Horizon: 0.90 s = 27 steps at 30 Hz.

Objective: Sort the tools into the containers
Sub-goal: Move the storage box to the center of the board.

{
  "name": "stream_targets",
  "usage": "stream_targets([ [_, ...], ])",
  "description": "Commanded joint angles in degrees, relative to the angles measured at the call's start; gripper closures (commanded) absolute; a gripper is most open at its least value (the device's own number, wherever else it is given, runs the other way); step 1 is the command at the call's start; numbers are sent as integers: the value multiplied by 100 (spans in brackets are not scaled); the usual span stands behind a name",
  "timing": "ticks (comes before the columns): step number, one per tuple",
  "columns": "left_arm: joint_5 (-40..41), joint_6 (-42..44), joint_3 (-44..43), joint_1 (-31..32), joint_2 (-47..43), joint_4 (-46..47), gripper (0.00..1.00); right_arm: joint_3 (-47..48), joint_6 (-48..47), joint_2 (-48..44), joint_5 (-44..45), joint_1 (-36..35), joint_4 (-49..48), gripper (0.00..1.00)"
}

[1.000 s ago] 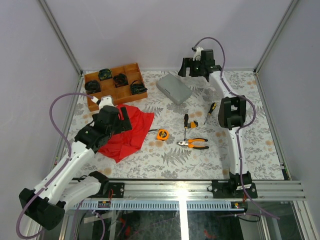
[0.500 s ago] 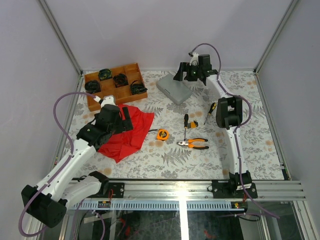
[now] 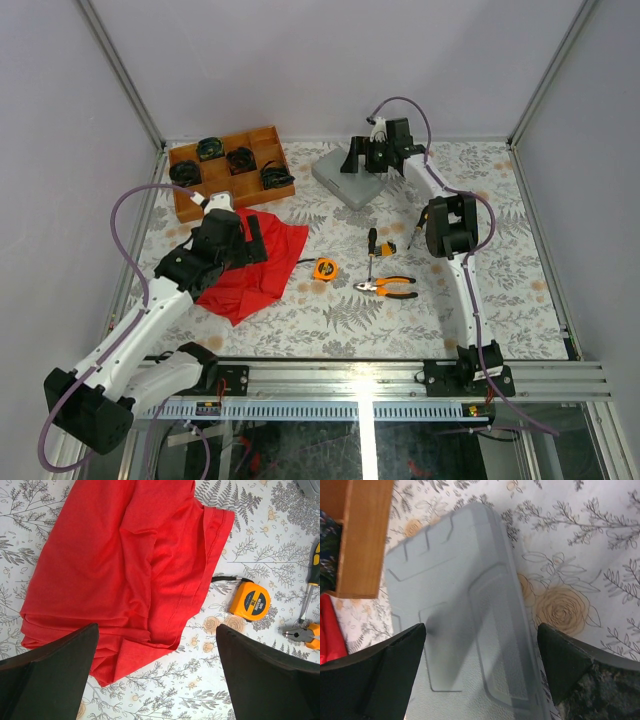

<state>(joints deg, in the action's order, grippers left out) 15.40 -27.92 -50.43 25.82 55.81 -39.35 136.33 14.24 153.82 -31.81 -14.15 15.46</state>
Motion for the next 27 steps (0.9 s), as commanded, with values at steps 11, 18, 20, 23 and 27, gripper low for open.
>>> stream_targets([
  [11, 282, 7, 28, -68, -333, 219, 0, -1321, -1447, -953, 681, -418, 568, 12],
  [18, 435, -63, 145, -78, -813, 371, 0, -3029, -1523, -2009, 915, -639, 14, 15],
  [20, 339, -47, 185, -77, -870, 435, 0, -3482, -1530, -2289, 965, -694, -103, 15],
  [23, 358, -54, 180, -78, -849, 444, 0, -4213, -1524, -2737, 1023, -783, -340, 15],
  [27, 345, -130, 207, -80, -855, 512, 0, -5146, -1477, -3337, 1115, -925, -613, 17],
])
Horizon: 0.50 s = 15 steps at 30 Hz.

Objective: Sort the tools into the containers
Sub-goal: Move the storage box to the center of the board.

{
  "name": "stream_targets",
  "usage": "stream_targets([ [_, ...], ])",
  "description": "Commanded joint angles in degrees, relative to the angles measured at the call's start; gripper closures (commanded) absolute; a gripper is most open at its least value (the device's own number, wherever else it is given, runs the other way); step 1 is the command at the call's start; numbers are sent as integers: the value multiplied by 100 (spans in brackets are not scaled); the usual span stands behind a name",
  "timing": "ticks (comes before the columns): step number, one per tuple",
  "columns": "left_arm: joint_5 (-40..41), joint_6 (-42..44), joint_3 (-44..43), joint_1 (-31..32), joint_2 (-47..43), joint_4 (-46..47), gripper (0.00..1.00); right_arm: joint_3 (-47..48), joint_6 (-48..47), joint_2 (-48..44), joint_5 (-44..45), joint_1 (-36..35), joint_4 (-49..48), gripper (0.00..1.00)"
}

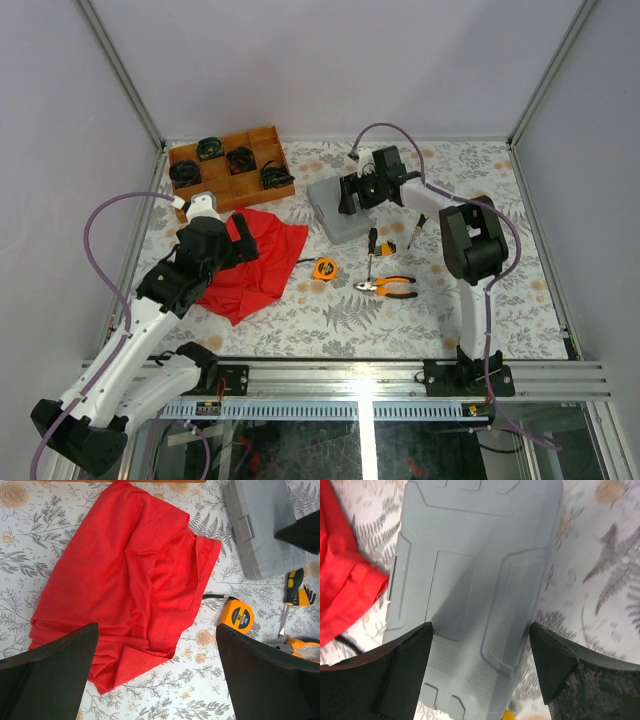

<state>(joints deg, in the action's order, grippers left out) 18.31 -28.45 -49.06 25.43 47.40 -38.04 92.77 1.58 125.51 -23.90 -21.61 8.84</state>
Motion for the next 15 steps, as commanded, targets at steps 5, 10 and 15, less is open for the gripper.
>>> stream_targets([
  [5, 64, -165, 78, -40, -6, 399, 0, -1848, -186, -1118, 554, -287, -94, 21],
  [10, -36, -255, 114, -46, -34, 491, 0, -2737, 150, -1766, 772, -310, -295, 22],
  [15, -209, -368, 106, -43, 34, 508, 0, -3495, 507, -2361, 937, -348, -467, 23],
])
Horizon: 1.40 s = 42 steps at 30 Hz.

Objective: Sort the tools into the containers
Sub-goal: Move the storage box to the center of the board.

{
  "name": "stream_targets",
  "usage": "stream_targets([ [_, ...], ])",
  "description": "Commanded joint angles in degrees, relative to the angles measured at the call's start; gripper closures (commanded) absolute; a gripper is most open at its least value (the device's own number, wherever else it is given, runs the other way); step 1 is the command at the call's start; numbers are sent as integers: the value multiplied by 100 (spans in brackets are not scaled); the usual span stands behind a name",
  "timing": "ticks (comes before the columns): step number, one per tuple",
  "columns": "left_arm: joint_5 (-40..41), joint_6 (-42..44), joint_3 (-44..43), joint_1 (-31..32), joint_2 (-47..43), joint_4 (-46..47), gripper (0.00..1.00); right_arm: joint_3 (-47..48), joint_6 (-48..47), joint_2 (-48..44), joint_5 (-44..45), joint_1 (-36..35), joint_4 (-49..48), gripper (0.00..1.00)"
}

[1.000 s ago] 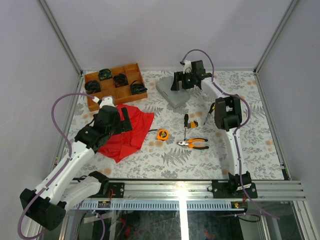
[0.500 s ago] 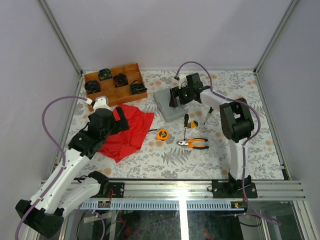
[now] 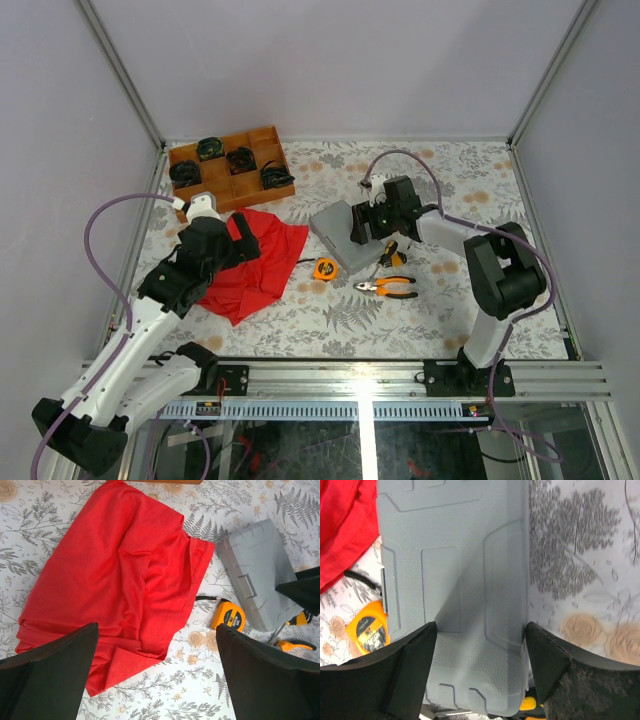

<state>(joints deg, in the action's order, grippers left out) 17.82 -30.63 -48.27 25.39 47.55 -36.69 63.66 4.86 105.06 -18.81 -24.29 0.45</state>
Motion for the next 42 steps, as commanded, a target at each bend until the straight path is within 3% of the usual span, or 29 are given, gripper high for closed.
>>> stream_targets([
  [1, -179, -190, 17, -46, 60, 361, 0, -697, 226, -423, 494, -85, 384, 23],
  [10, -909, -471, 2, -43, 561, 361, 0, -1750, 658, -1629, 813, -96, 530, 23],
  [20, -1385, -897, 95, -21, 1129, 1166, 0, -2645, 1934, -2462, 710, -97, 70, 23],
  [27, -583, -1157, -233, 1101, 1796, 1416, 0, -3020, 2683, -3062, 685, -101, -359, 23],
  [34, -260, -1536, -394, 1983, 2688, 1627, 13, -3506, 3389, -3431, 562, -139, -737, 27],
  [42, -397, -1735, -40, 2113, 2939, 2310, 27, -3840, 3553, -3784, 418, -382, -812, 30],
])
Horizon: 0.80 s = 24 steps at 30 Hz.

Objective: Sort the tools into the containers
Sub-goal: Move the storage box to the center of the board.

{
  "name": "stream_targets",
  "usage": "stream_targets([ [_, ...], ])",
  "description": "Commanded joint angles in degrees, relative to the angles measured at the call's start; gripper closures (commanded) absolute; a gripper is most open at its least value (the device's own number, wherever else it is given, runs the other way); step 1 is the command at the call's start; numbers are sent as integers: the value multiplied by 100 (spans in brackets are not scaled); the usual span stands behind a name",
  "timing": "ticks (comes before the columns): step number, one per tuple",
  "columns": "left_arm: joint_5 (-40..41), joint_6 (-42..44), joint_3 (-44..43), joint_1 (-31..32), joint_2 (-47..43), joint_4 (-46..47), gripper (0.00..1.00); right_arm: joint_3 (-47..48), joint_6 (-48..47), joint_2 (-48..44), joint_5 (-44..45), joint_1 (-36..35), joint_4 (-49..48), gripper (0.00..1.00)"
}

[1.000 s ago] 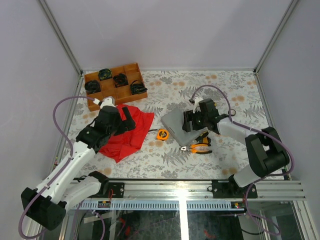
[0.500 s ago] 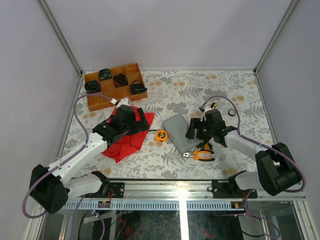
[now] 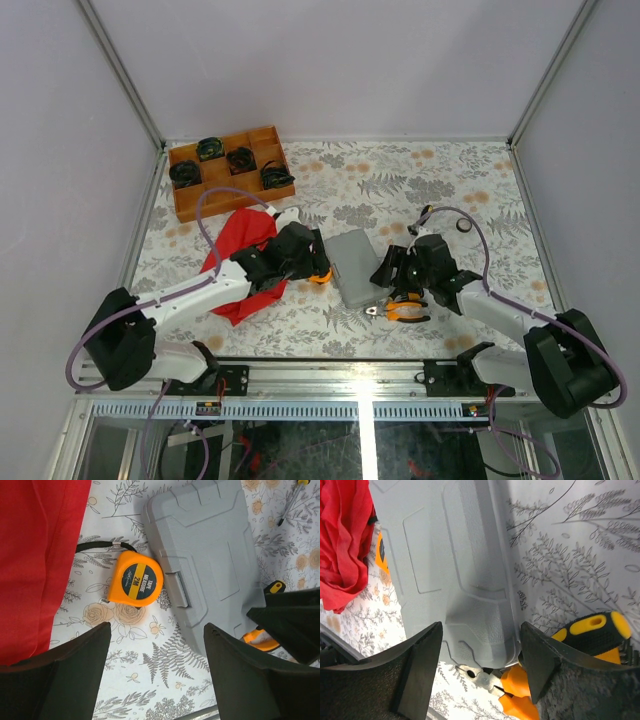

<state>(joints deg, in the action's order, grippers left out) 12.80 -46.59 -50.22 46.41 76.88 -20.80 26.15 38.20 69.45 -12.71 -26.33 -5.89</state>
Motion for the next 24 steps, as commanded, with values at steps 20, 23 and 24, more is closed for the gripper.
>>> stream_targets([
  [20, 30, 128, 285, -33, 633, 1527, 58, 671, -534, -313, 1012, -181, 76, 4],
  [23, 14, 139, 213, -29, 835, 1602, 58, 889, -626, -34, 965, -187, 114, 8],
  [24, 12, 149, 181, -33, 894, 1602, 59, 913, -684, 38, 922, -182, 56, 9],
])
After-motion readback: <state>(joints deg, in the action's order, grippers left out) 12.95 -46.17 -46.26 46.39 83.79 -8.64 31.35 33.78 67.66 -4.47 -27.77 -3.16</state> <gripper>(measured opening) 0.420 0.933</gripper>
